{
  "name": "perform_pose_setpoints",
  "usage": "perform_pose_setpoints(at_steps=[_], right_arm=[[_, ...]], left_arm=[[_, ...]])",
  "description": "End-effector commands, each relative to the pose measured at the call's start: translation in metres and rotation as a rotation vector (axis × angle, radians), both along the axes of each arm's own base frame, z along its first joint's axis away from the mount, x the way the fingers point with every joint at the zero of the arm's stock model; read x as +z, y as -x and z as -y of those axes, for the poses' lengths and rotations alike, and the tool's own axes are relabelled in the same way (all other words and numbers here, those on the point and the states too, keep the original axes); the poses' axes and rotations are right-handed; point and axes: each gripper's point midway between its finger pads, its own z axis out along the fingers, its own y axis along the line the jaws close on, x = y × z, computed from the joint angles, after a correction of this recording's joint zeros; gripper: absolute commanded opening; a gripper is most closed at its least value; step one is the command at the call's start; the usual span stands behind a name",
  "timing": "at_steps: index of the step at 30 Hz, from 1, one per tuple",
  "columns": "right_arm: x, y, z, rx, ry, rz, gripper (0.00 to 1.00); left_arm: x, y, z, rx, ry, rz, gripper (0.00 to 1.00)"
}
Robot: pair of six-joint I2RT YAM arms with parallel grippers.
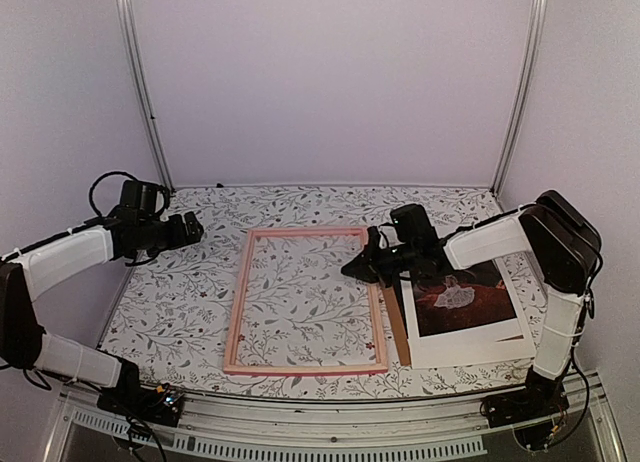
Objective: Put the photo into the frame
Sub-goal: Place the glass panel at the frame body.
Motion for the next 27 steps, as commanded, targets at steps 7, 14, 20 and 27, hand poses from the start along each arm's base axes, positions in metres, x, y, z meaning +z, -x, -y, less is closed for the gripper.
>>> perform_pose_setpoints(at_steps=[7,14,20,27], right_arm=[[0.004,-0.005,0.018,-0.038,0.116,0.066,0.00],[0.001,-0.004,0.025,-0.035,0.167,0.076,0.00],[-0.002,-0.005,0.026,-0.023,0.190,0.083,0.00],[-0.002,-0.008,0.024,-0.015,0.204,0.093,0.00]], left_arm=[[0.008,0.000,0.011,-0.033,0.042,0.032,1.00],[0.005,-0.001,0.016,-0.044,0.055,0.020,1.00],[0.005,-0.002,0.022,-0.062,0.059,0.020,1.00],[0.004,-0.001,0.024,-0.067,0.058,0.018,1.00]])
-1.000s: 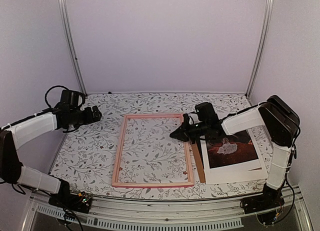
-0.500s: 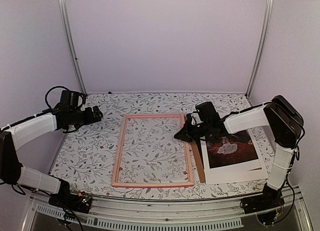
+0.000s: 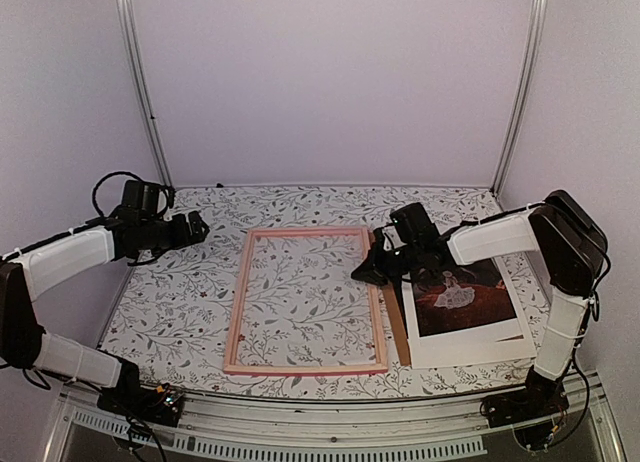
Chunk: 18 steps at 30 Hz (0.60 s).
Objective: Put the photo into the frame
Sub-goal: Place the glass panel at the frame body.
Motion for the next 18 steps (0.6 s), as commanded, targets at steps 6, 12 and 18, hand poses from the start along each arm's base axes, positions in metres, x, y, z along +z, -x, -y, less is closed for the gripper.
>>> perform_pose_setpoints(at_steps=[6,12,18], right_arm=[[0.0167,-0.0135,0.0000,-0.001,0.028,0.073,0.00],[0.0126,-0.0119,0.0003,0.011,0.046,0.058,0.00],[0.0162,-0.0149,-0.0021,0.018,0.045,0.067,0.00]], left_arm=[[0.0011,-0.0016,0.0080,-0.021,0.004,0.011,1.00],[0.0002,-0.0016,0.0090,-0.024,0.001,0.009,1.00],[-0.0013,-0.0009,0.0085,-0.023,-0.004,0.007,1.00]])
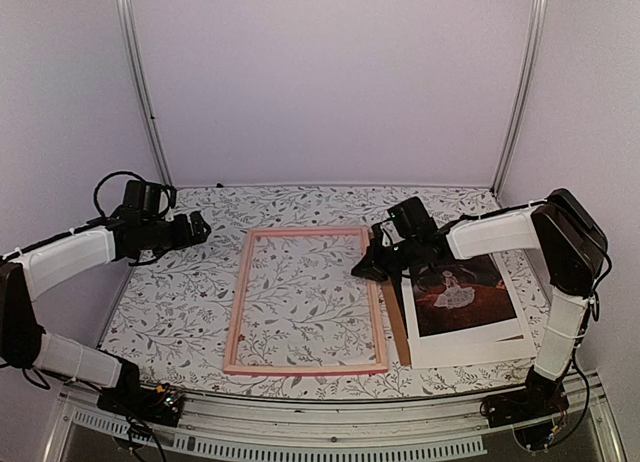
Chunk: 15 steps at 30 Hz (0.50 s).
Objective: Put the photo into the frame
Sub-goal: Place the glass panel at the frame body.
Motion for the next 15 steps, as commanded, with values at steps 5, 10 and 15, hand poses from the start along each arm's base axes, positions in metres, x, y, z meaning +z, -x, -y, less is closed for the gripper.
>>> perform_pose_setpoints(at_steps=[5,10,15], right_arm=[[0.0091,-0.0110,-0.0019,0.001,0.016,0.045,0.00],[0.0086,-0.0118,-0.0025,0.004,0.020,0.045,0.00],[0.0079,-0.0116,-0.0019,0.004,0.024,0.045,0.00]], left_arm=[[-0.0008,-0.0010,0.0049,-0.013,-0.003,0.007,1.00],[-0.0015,-0.0010,0.0049,-0.013,-0.006,0.006,1.00],[-0.0015,-0.0007,0.0060,-0.016,-0.007,0.005,1.00]])
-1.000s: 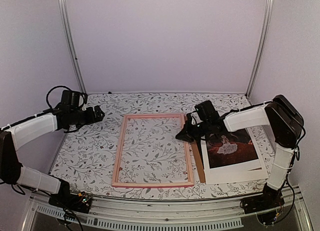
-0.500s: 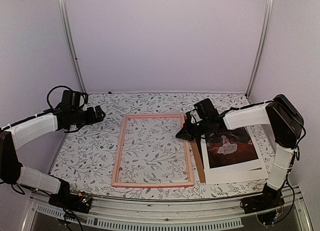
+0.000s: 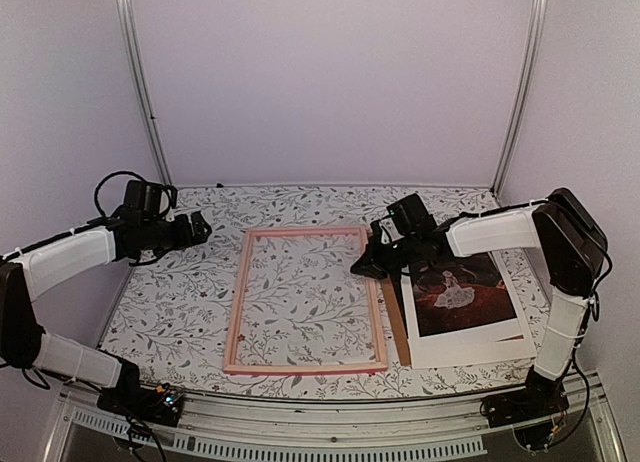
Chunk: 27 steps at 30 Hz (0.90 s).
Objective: Put the photo into the frame
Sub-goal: Place the glass panel at the frame body.
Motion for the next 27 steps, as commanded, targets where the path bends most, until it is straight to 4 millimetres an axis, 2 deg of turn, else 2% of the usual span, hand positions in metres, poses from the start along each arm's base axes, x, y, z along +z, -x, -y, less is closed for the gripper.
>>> perform_pose_setpoints(at_steps=[1,27], right_arm=[[0.0029,-0.0088,-0.0002,-0.008,0.017,0.029,0.00],[0.0024,-0.0101,0.0000,-0.002,0.031,0.033,0.00]], left_arm=[[-0.0010,-0.0010,0.0042,-0.012,-0.006,0.006,1.00],[-0.0038,0.0009,0.0074,-0.016,-0.014,-0.001,1.00]])
